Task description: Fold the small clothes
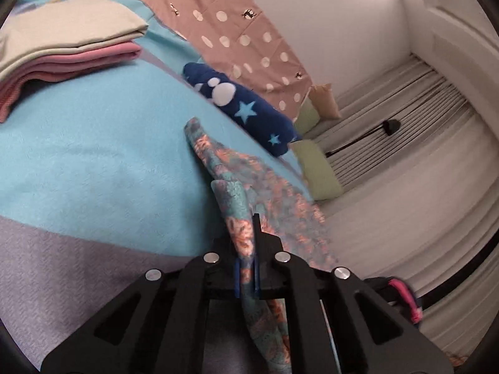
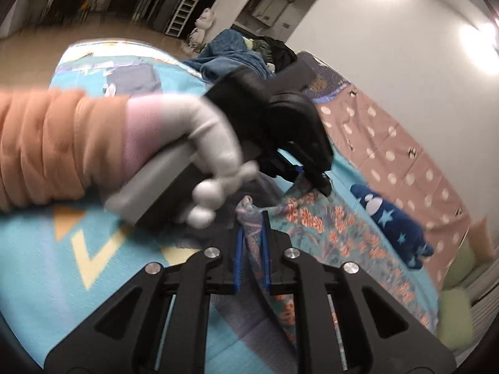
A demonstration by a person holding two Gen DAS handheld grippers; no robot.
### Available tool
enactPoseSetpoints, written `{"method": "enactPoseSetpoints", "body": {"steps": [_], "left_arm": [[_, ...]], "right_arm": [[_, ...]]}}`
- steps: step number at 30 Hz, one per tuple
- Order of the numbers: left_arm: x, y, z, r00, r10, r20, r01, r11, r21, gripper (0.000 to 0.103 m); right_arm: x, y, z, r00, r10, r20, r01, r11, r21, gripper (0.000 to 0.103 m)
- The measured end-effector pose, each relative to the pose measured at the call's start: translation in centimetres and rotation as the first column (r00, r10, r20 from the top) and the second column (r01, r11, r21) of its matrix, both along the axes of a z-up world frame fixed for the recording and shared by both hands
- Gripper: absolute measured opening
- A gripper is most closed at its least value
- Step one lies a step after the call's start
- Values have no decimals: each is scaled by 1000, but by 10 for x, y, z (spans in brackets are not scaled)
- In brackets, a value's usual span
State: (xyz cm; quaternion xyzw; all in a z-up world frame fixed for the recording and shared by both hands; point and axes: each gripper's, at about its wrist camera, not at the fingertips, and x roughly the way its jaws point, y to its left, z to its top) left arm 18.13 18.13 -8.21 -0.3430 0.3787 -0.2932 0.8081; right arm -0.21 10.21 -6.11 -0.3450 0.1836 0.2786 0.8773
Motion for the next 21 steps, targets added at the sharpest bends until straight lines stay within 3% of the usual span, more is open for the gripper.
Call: {"method": "enactPoseSetpoints", "body": {"steps": [2,4,6,10,15,18,21], "left_arm": [[7,2,-11,998,11,-68,-12,1000,-5,6],[7,4,-11,998,10,-67,-12,1000,-19,7],[5,7,-11,998,20,-62,-22,1000,-18,21],[4,2,-9,999,0,-46,0,1000,-3,30],[-2,-13,-1,997,-81,15,80,995,53,60],[-1,-20,1,995,-98,22,96,991,90,62],[1,-17,-1,995,-100,19,98,993,68,62]], "right_arm": [[5,3,-12,999,4,-38,-5,999,-44,10],[2,4,-19,999,0,-46,-3,998,-67,10],[-6,2,-15,1000,5,-17,-6,999,-53,13],[-4,-6,-14,1000,-12,-19,11,999,-50,22],[-6,-10,-20,999,-35,-12,34,997,-71,35],[-5,-13,-20,999,-41,-13,40,997,-72,40],[-5,-15,-22,999,-46,-17,45,996,-80,41]]}}
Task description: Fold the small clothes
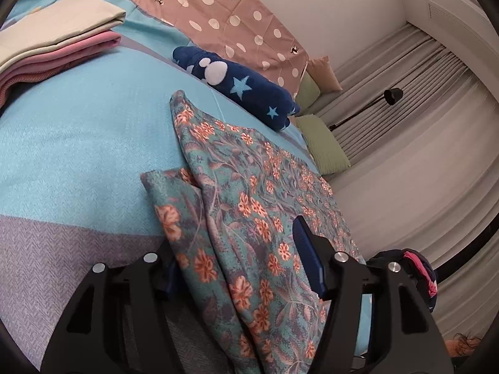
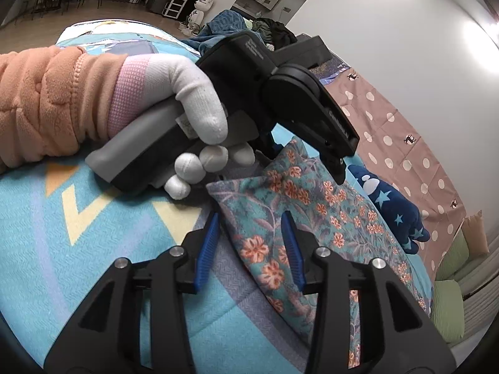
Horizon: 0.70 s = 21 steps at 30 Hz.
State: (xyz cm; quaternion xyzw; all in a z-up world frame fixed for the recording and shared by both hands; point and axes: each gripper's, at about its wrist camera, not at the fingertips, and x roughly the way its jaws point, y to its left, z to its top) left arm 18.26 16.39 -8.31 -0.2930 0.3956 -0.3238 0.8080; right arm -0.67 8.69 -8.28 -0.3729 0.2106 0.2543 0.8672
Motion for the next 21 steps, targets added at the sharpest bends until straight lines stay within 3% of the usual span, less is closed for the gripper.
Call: {"method": "enactPoseSetpoints", "body": {"steps": [7,14,21], "left_arm": [[-4,6,-2,999,-40,-10,40,998,-58,62],[1,1,-4,996,-79,-33,77,995,-68,62],[23,-9,-6,990,-130,-54,125,988,-88,62]], "right_arm": [[-7,-10,-5,1000,-4,3,4,999,-46,53],[6,-2,-11,999,-9,-35,7,998,-59,54],[28,22,-17,997,-79,14,80,993,-83,54]]}}
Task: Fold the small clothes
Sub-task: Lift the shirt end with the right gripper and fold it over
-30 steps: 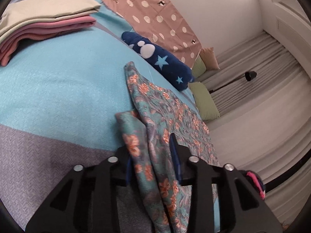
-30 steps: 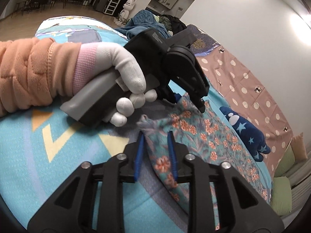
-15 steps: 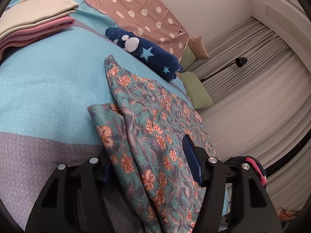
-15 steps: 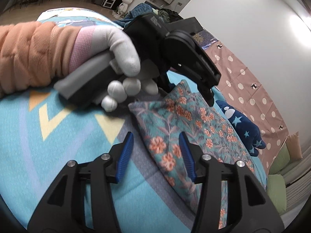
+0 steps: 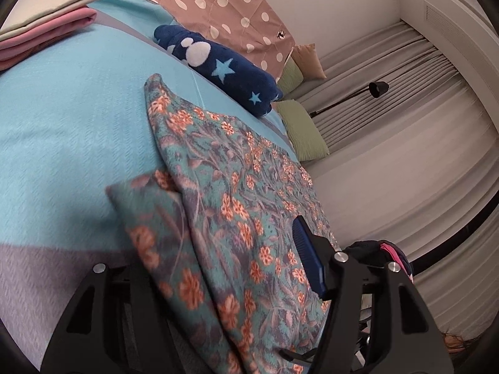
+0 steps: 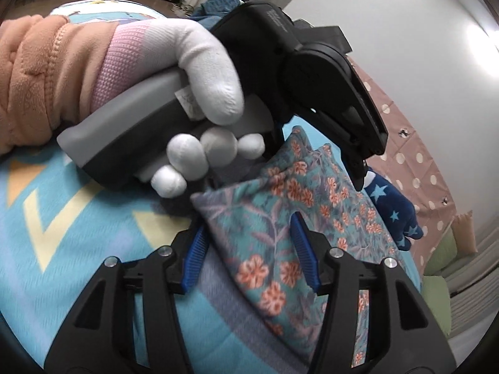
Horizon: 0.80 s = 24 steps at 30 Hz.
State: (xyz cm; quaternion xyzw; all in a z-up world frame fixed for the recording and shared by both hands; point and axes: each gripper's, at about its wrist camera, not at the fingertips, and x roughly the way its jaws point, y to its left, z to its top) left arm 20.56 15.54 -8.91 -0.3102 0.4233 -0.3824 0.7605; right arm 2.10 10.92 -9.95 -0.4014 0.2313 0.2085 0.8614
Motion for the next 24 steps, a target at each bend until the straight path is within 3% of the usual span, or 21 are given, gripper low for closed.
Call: {"method": "enactPoseSetpoints", "body": {"steps": [2,4,6,7,9,11,12,13,16,19,24], "left_arm": [[10,-4,-2,1000,-15,-11,15,1000,-5,56],[17,-8,-6,999,-24,-27,24,1000,3,42],[22,-8,-15,998,-20,-66,21,1000,1,18],[23,-5,-19,996,-16,-86,15,1000,-21,15],[25,-1,-22,995,-17,-99,11,998,-63,14],[24,-2,-21,996,-14,-92,9,999,-52,11],[23,-3,-20,996,-11,-87,7,999,-44,11],[23,-3,-20,996,-8,-89,4,999,-43,10],[24,-3,-18,995,5,-101,-8,999,-35,10],[28,-4,-14,992,31,-119,-35,999,-33,10],[35,-12,2,988,73,-137,-86,992,-95,10]], "right_arm": [[2,3,-1,999,-28,17,28,1000,-14,54],[3,6,-3,998,-49,33,50,999,-21,54],[6,7,-3,998,-61,30,62,998,-21,54],[8,7,-3,998,-64,17,65,998,-13,54],[15,5,-1,997,-75,-15,75,997,20,53],[19,5,-1,997,-77,-16,78,997,30,51],[19,7,-1,998,-69,-11,69,997,28,44],[18,8,-3,998,-56,-11,56,998,22,31],[12,6,-2,998,-53,36,52,998,19,14],[12,-13,19,998,-66,-2,65,988,141,11],[15,-44,50,993,-110,-46,119,947,298,9]]}}
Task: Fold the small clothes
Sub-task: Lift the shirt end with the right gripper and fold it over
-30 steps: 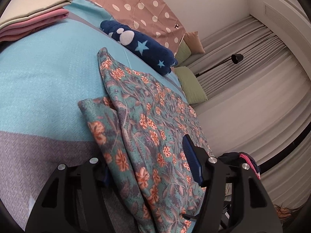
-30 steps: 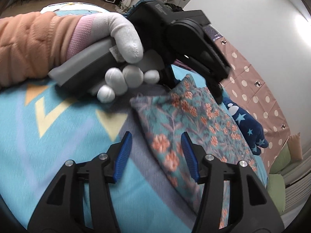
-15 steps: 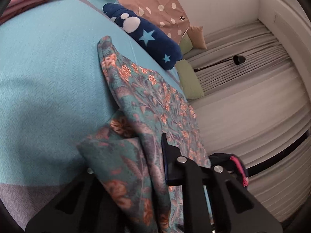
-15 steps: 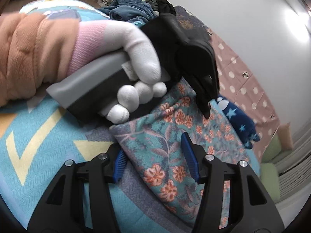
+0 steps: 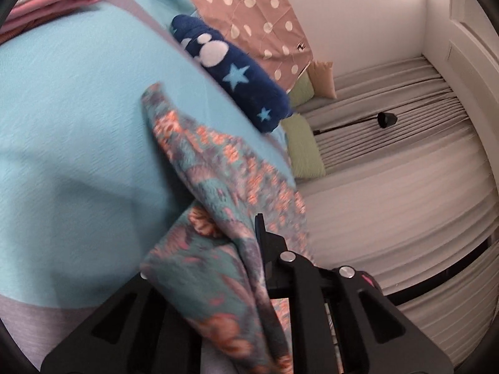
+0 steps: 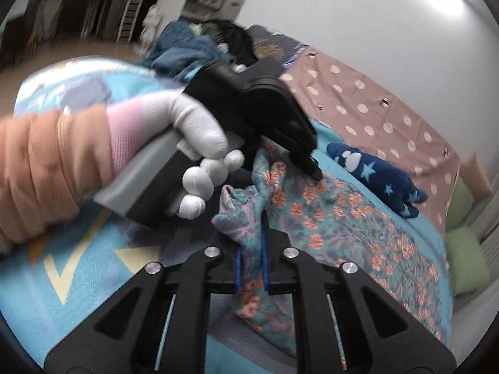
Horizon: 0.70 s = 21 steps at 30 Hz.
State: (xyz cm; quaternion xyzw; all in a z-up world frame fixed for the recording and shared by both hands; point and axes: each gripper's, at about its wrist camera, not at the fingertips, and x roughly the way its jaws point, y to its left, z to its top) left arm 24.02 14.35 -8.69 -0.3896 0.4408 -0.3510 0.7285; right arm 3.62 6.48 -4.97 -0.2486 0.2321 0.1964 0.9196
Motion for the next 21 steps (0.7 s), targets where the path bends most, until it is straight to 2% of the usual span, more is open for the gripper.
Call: {"method": "enactPoseSetpoints", "body": {"steps": [8,16,21], "left_arm": [[1,-33,36,1000,14,25,-15,1000,13,10],[4,-100,72,995,-45,93,33,991,130,10],[7,-158,85,989,-85,118,57,973,222,10]], "right_arm": [[-1,-49,35,997,-73,18,70,985,159,8],[-3,-116,49,989,-146,-13,144,945,293,8],[-3,-172,50,976,-206,-72,218,889,403,8]]}}
